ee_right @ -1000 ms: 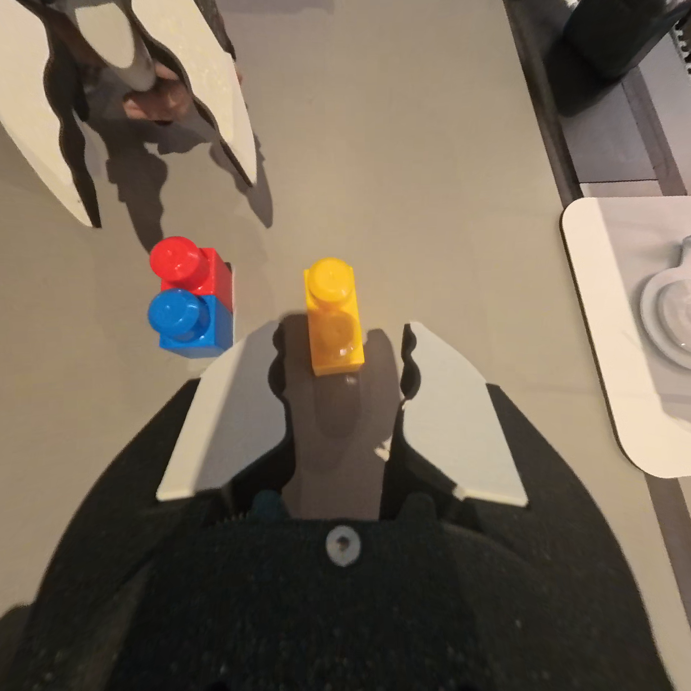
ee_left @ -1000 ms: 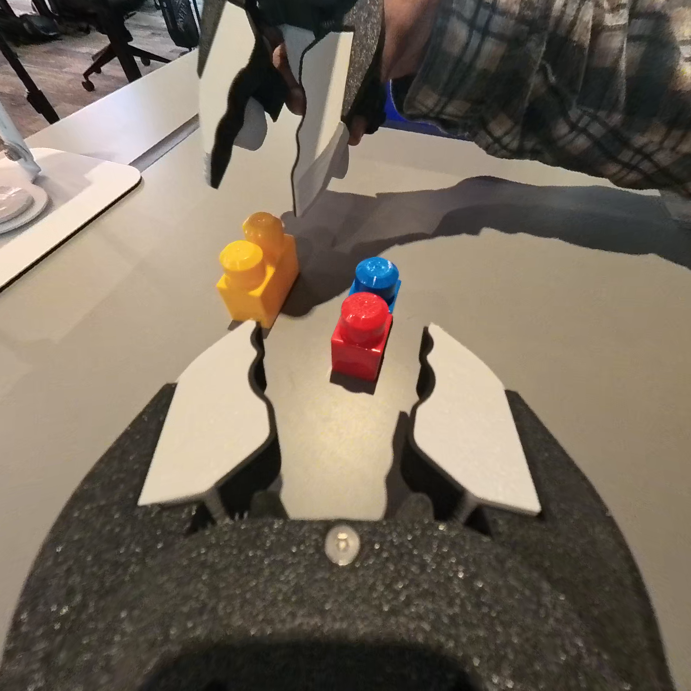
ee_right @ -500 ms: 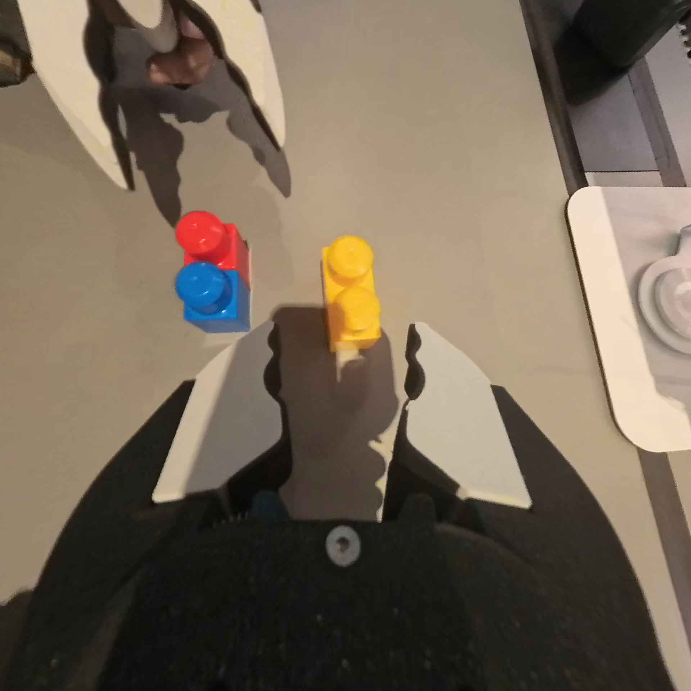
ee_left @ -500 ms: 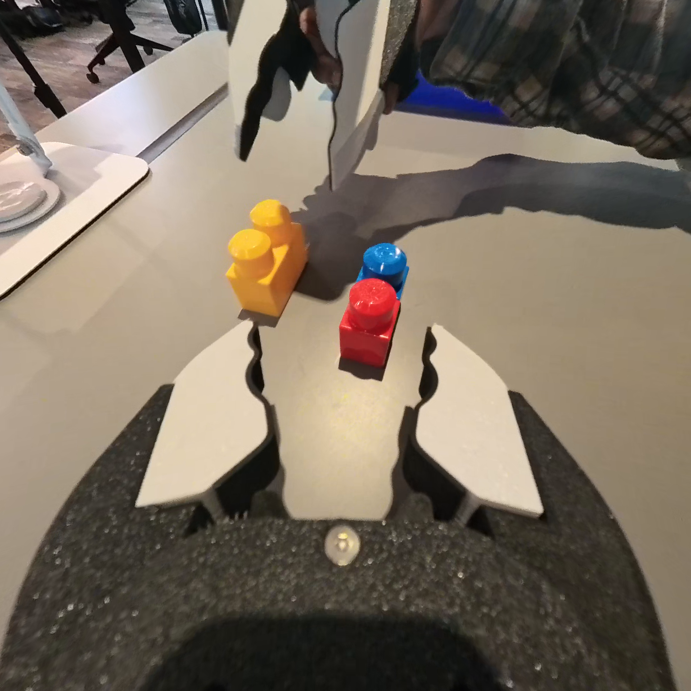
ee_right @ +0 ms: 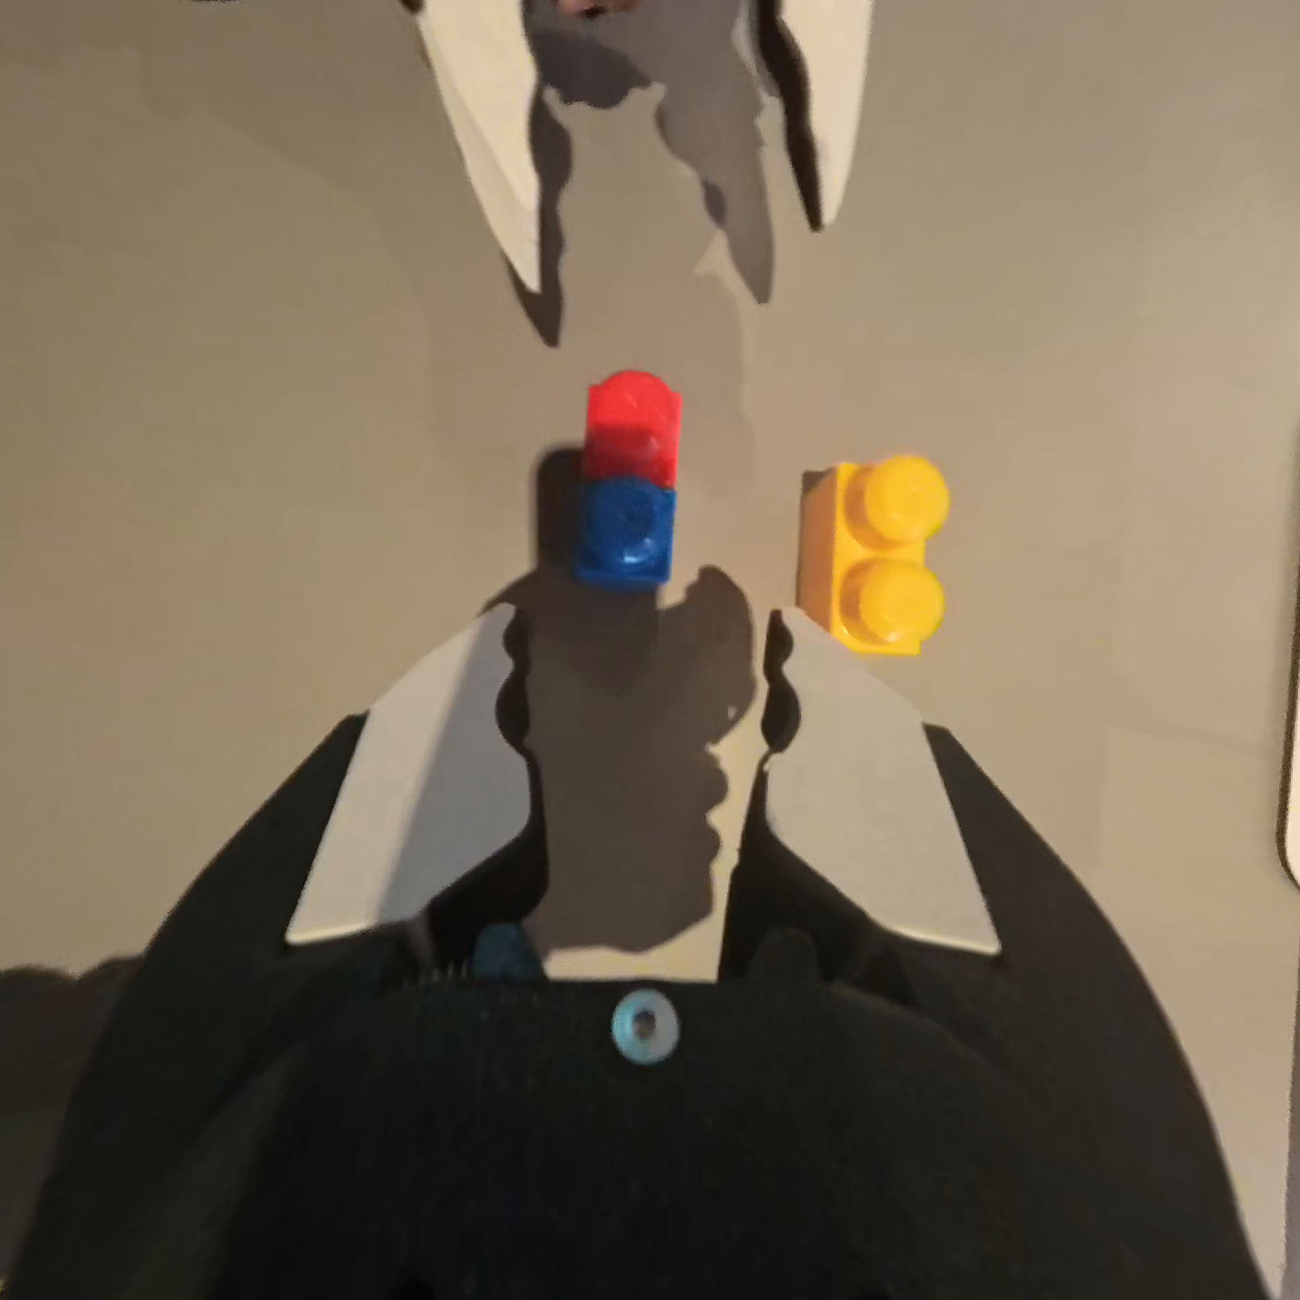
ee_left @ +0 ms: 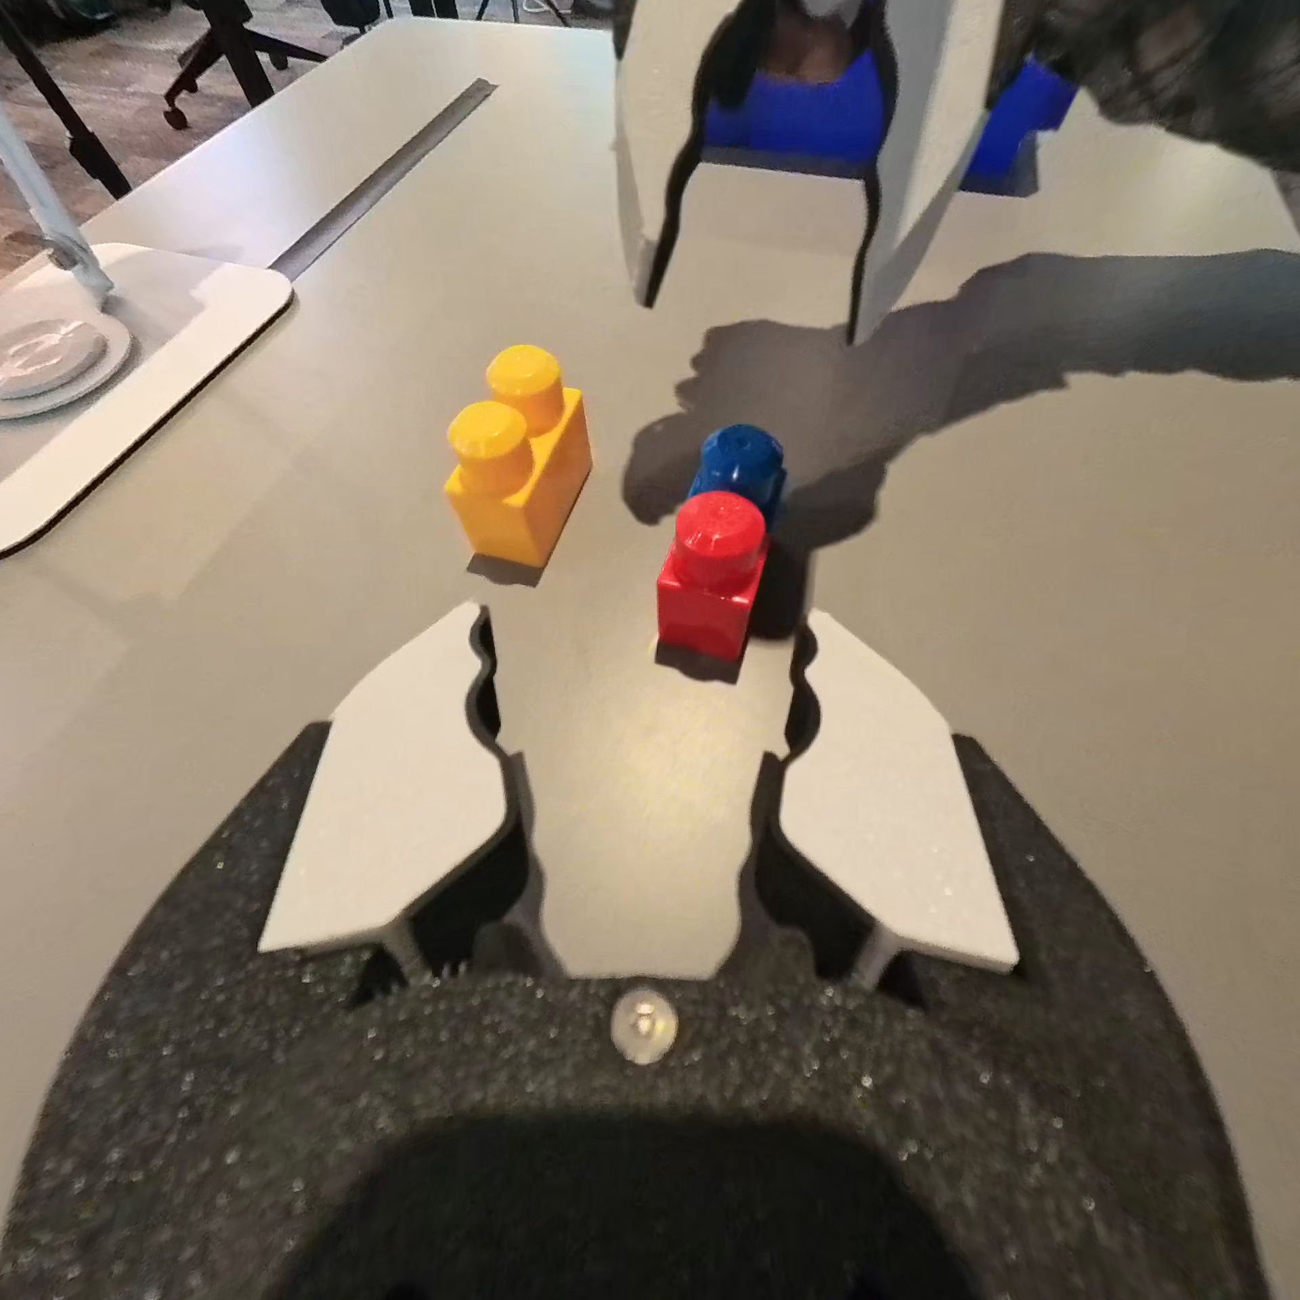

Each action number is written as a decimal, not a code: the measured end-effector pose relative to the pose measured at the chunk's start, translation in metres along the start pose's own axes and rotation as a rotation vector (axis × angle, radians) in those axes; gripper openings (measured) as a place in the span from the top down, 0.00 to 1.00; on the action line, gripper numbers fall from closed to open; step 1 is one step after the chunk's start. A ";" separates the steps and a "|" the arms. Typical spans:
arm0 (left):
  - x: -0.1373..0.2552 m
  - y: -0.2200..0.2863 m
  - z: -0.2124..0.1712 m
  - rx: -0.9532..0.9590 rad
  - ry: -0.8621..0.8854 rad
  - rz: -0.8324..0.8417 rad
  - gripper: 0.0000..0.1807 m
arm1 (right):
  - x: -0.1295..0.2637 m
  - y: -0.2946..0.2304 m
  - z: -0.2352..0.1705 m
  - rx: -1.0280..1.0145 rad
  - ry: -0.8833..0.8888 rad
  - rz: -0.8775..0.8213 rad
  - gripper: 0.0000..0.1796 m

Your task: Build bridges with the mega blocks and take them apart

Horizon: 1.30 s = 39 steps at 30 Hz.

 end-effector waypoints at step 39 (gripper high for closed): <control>0.013 -0.010 -0.012 0.006 -0.032 0.016 0.59 | -0.069 -0.010 0.009 -0.092 0.268 -0.010 0.73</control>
Point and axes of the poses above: each gripper's, where its closed fingertips meet, x back along the fingers, z out of its top, y = z × x across the jaws, the point moved 4 cm from there along x, back along the fingers, and after that the axes turned 8 degrees about -x, right-handed, at the moved point
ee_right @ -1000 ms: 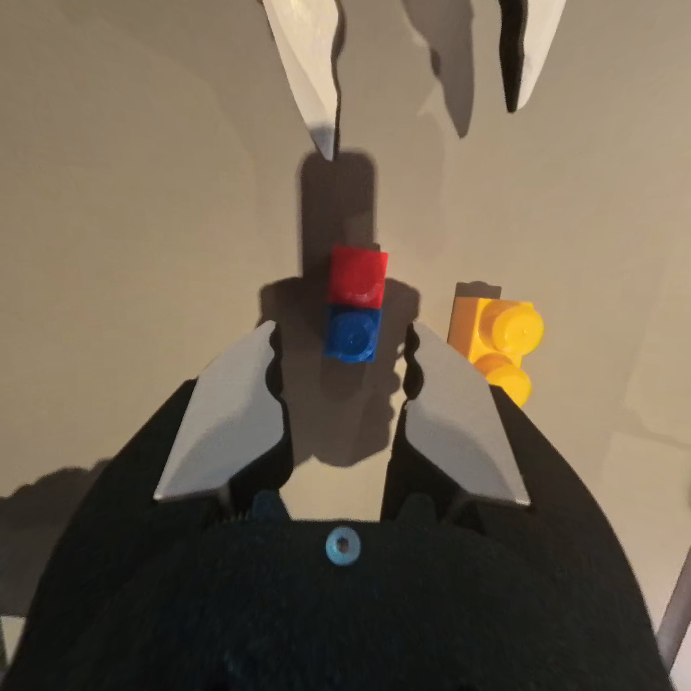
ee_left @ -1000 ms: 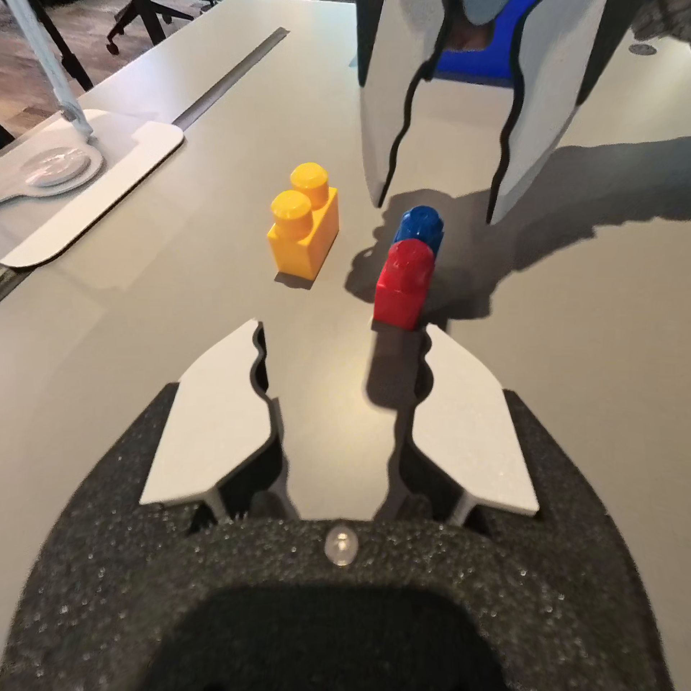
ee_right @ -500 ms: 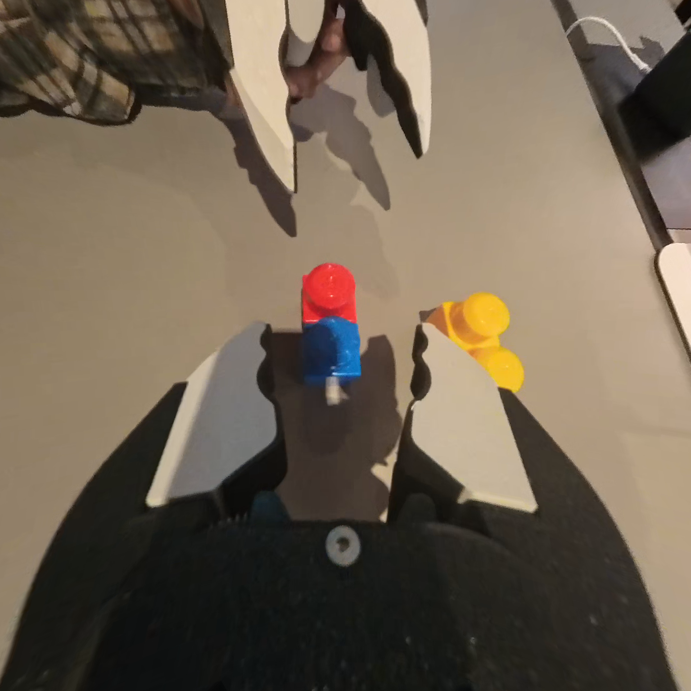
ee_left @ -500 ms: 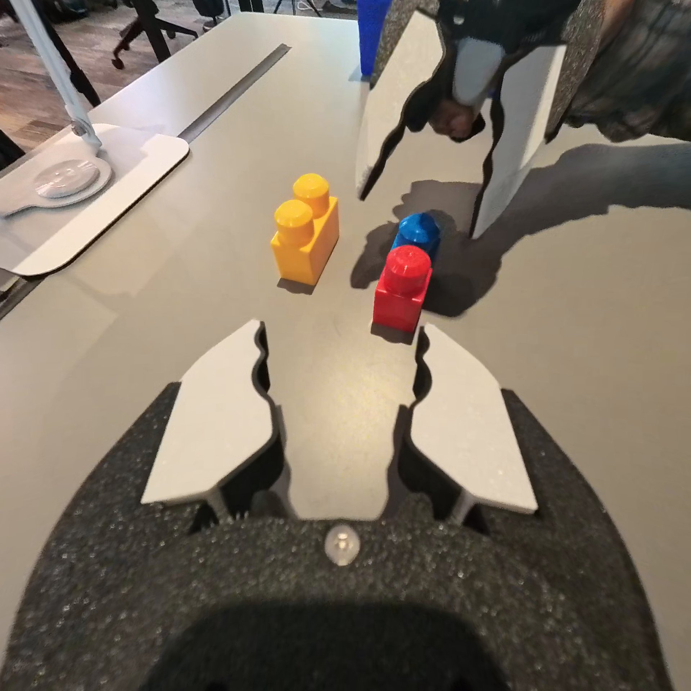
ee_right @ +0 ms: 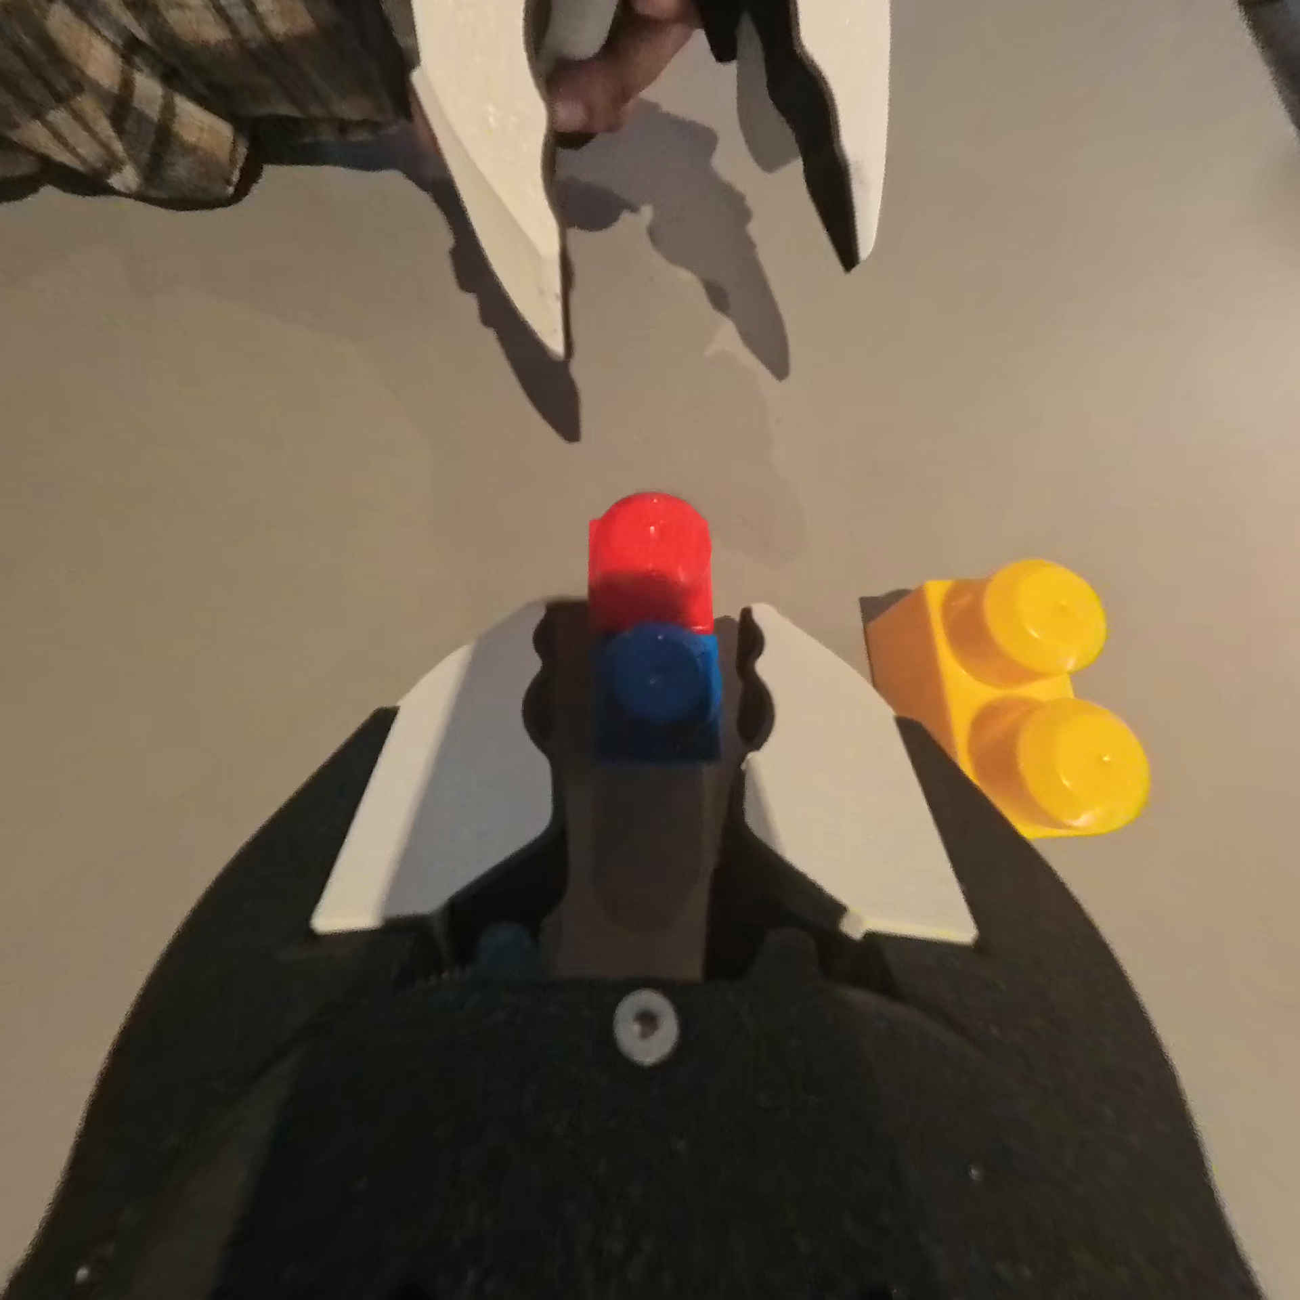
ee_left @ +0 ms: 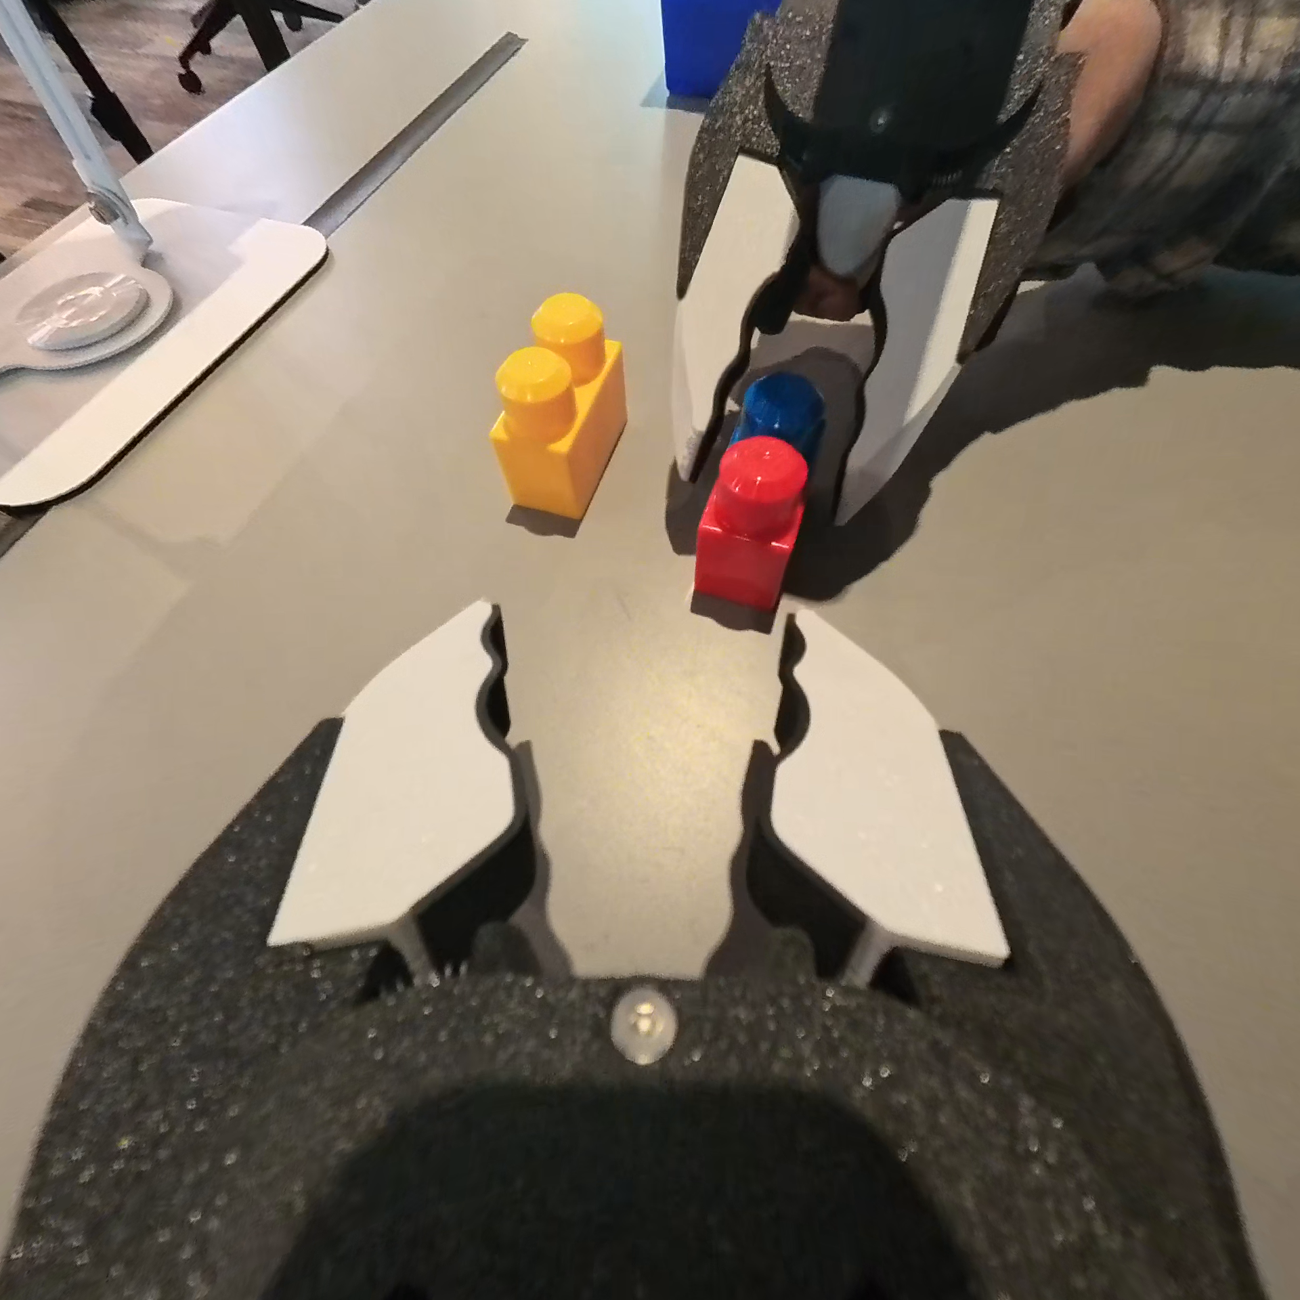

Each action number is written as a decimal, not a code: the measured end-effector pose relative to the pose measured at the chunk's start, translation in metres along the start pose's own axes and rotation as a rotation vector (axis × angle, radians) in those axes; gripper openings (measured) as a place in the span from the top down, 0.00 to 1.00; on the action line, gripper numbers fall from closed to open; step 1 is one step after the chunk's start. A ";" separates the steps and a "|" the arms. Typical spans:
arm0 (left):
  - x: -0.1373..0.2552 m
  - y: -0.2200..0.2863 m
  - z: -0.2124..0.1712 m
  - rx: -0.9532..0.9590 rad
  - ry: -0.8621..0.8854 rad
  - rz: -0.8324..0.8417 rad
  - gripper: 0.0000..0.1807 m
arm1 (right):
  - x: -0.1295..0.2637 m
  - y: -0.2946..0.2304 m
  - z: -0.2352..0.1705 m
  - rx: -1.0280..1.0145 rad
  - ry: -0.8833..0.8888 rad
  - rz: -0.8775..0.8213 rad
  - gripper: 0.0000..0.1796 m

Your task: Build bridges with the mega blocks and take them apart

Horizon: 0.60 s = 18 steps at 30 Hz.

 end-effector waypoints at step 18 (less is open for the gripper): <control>-0.013 0.010 -0.005 0.010 -0.037 -0.070 0.58 | -0.002 0.006 0.000 -0.020 -0.038 0.069 0.80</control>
Point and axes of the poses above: each gripper's, where its closed fingertips meet, x back along the fingers, z out of its top, y = z × x across the jaws, the point moved 4 cm from there along x, back along the fingers, and after that the axes turned 8 degrees about -x, right-handed, at the moved point
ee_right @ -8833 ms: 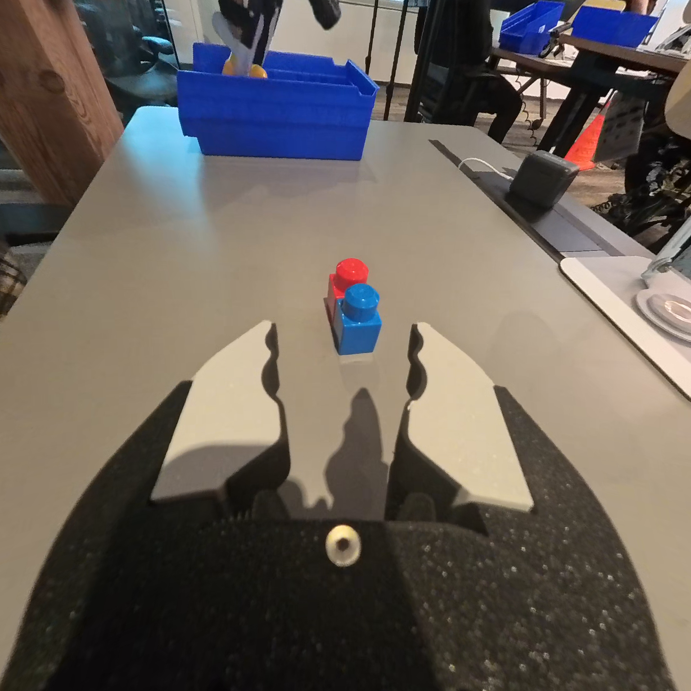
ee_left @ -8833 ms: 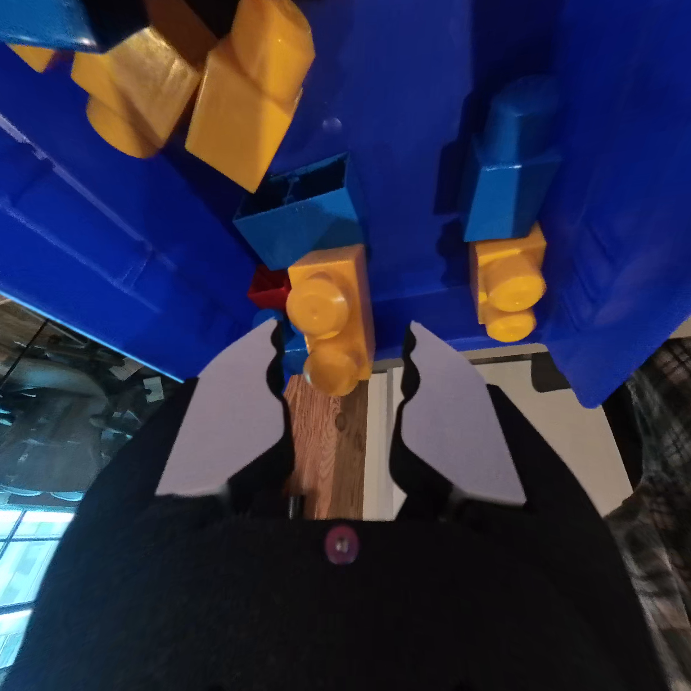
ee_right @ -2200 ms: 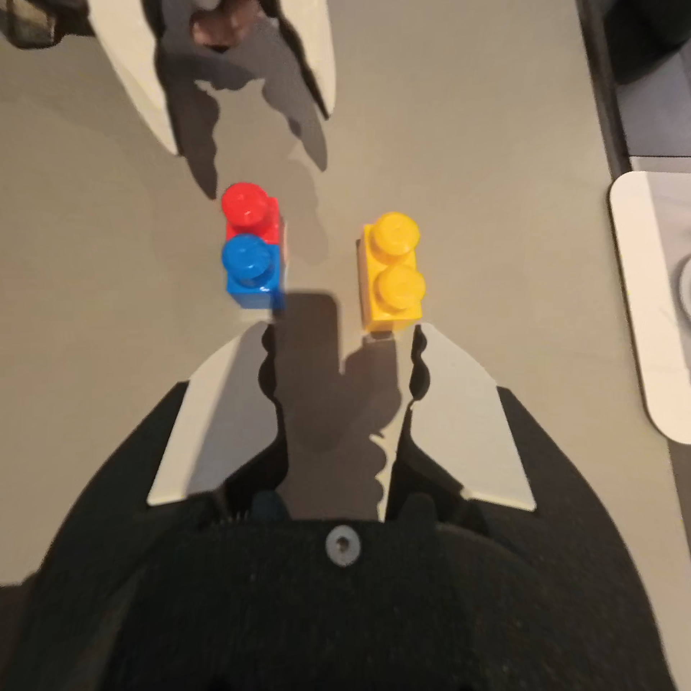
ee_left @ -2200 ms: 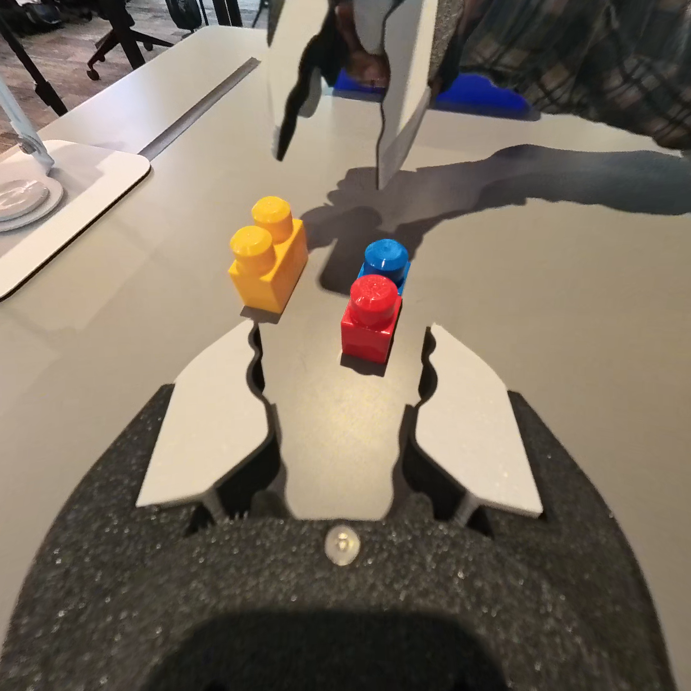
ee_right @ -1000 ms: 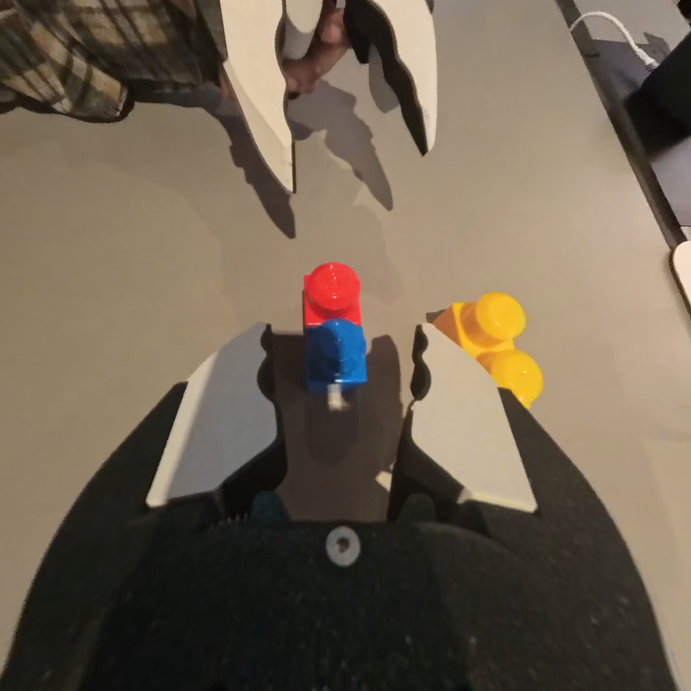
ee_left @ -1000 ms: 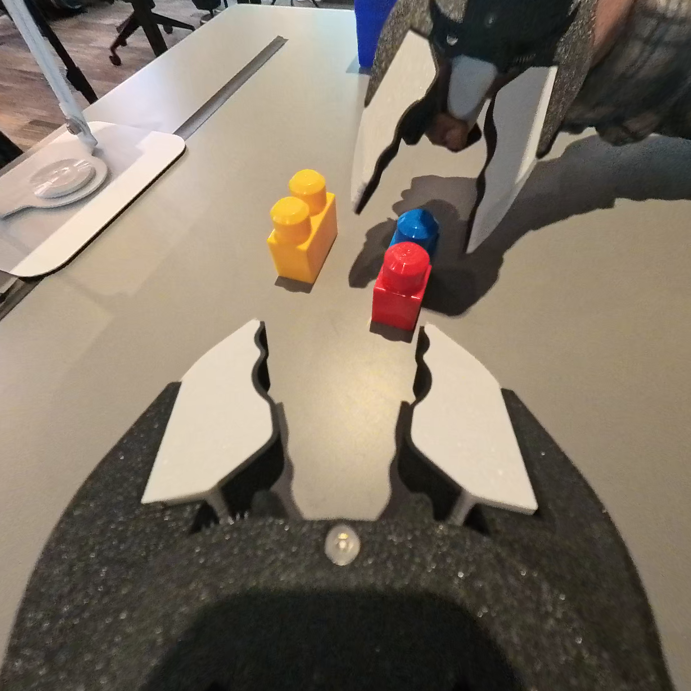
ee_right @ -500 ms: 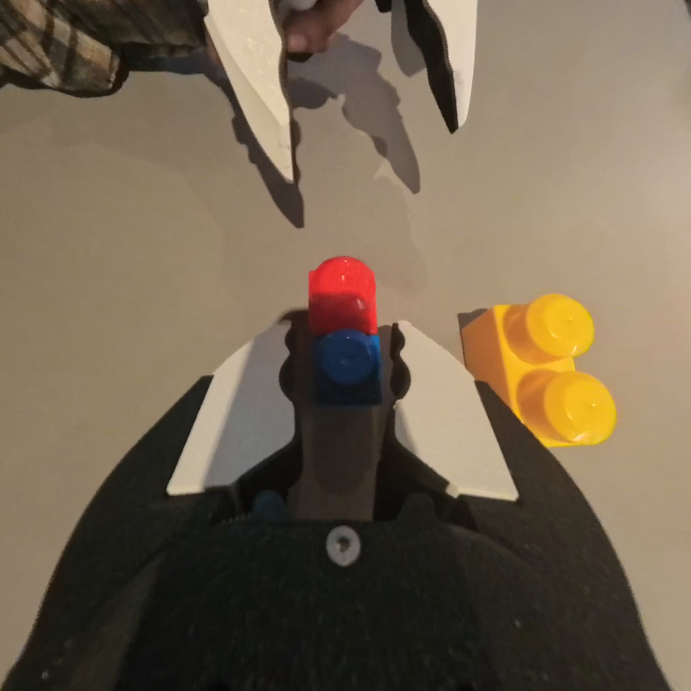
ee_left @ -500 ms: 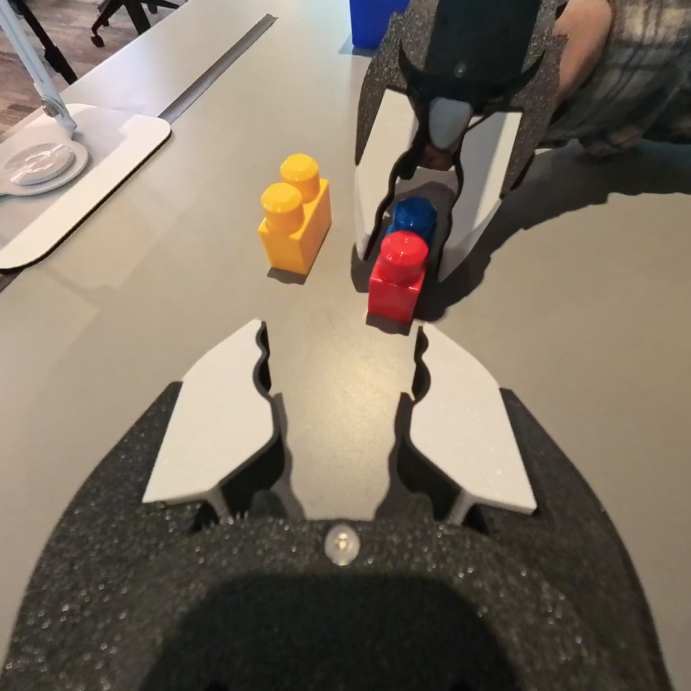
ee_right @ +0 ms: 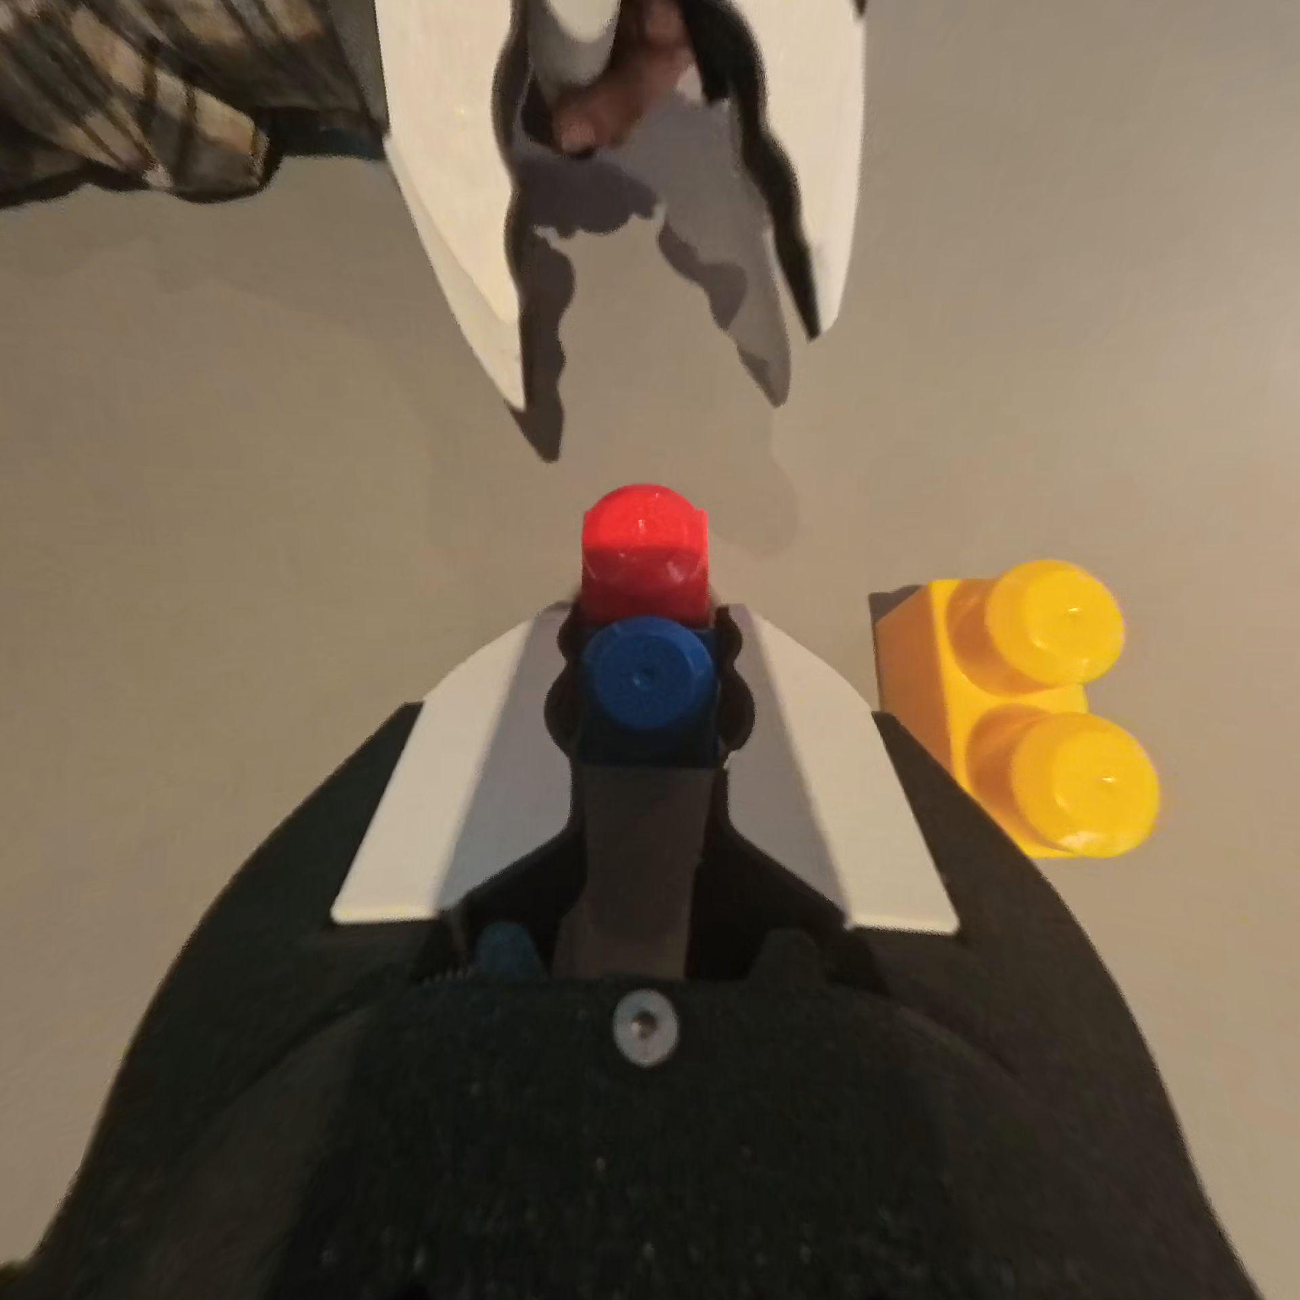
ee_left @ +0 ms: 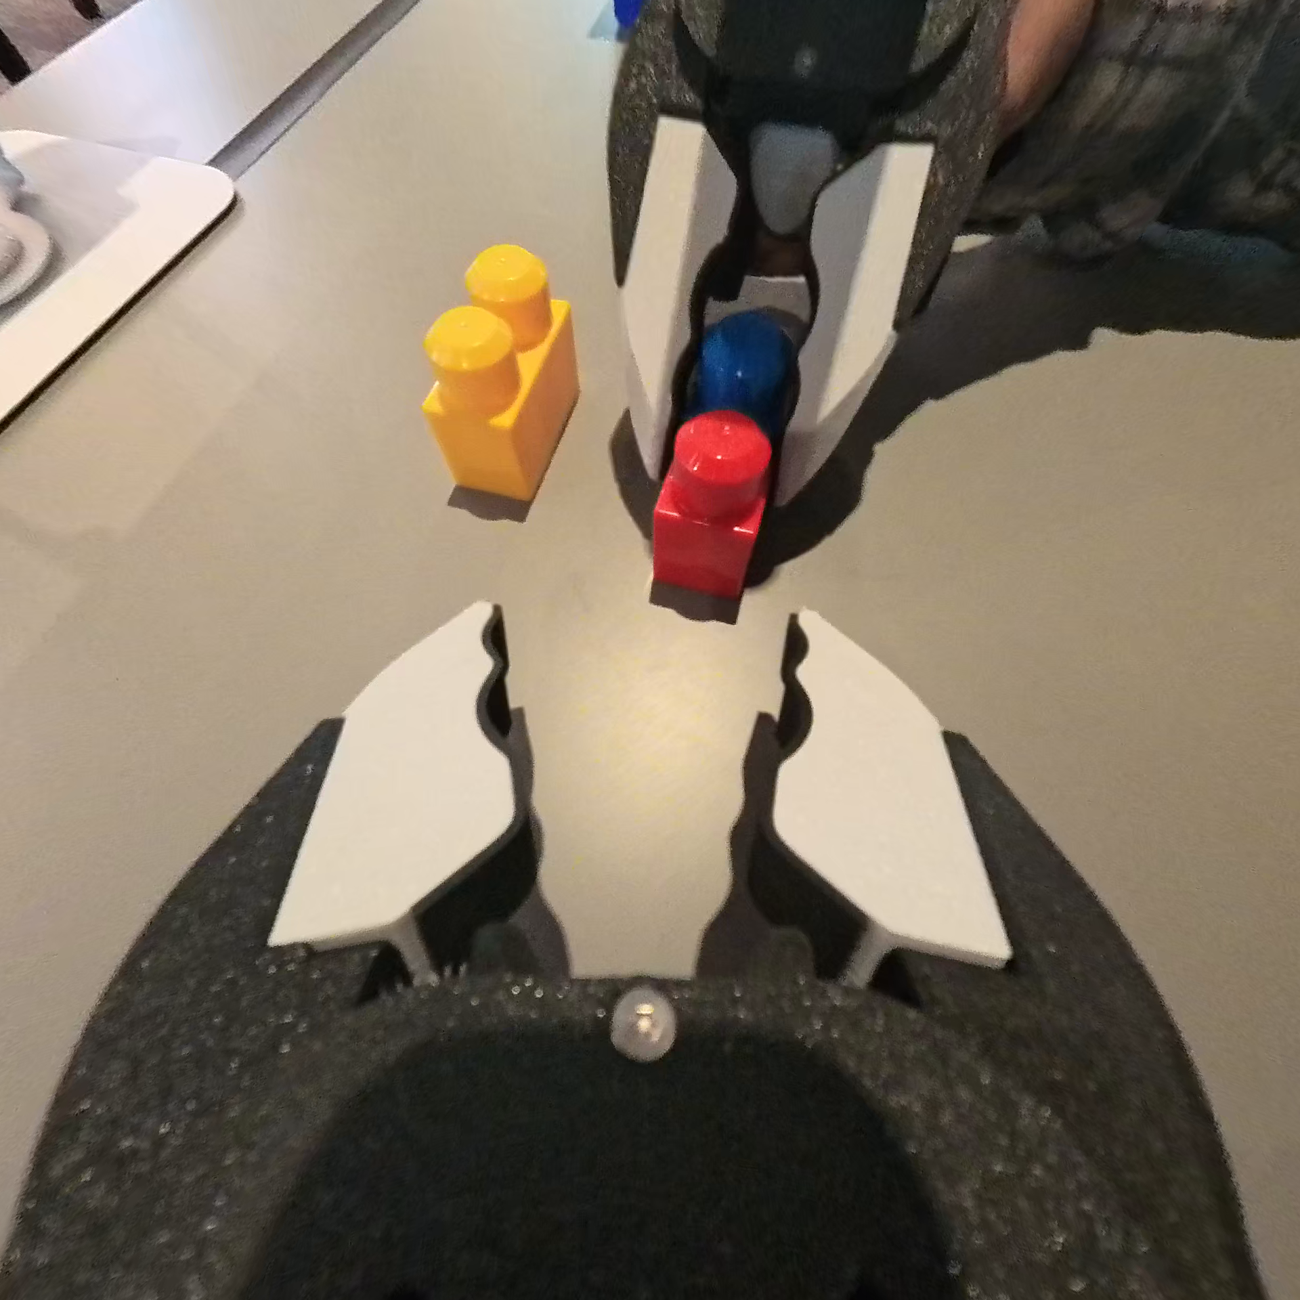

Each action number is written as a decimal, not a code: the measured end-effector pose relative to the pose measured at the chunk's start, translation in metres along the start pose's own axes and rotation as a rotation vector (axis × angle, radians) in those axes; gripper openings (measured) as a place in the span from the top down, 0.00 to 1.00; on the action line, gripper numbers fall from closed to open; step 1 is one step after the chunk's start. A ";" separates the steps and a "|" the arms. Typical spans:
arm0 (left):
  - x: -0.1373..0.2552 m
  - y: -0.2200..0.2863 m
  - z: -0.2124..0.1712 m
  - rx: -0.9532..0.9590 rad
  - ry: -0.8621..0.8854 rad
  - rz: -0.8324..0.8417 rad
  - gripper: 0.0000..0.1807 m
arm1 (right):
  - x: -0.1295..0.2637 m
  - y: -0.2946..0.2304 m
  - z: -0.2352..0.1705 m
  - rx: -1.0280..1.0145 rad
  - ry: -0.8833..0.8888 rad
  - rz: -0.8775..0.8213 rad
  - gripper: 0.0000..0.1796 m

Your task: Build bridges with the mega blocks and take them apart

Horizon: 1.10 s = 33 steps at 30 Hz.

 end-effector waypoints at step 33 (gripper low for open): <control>-0.007 0.007 0.011 0.063 0.044 -0.050 0.57 | -0.003 0.003 -0.001 0.027 0.008 0.062 0.80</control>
Point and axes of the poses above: each gripper's, where its closed fingertips meet, x back along the fingers, z out of its top, y = z × x across the jaws, the point moved 4 cm from there along x, back along the fingers, and after that the axes turned 8 degrees about -x, right-handed, at the moved point
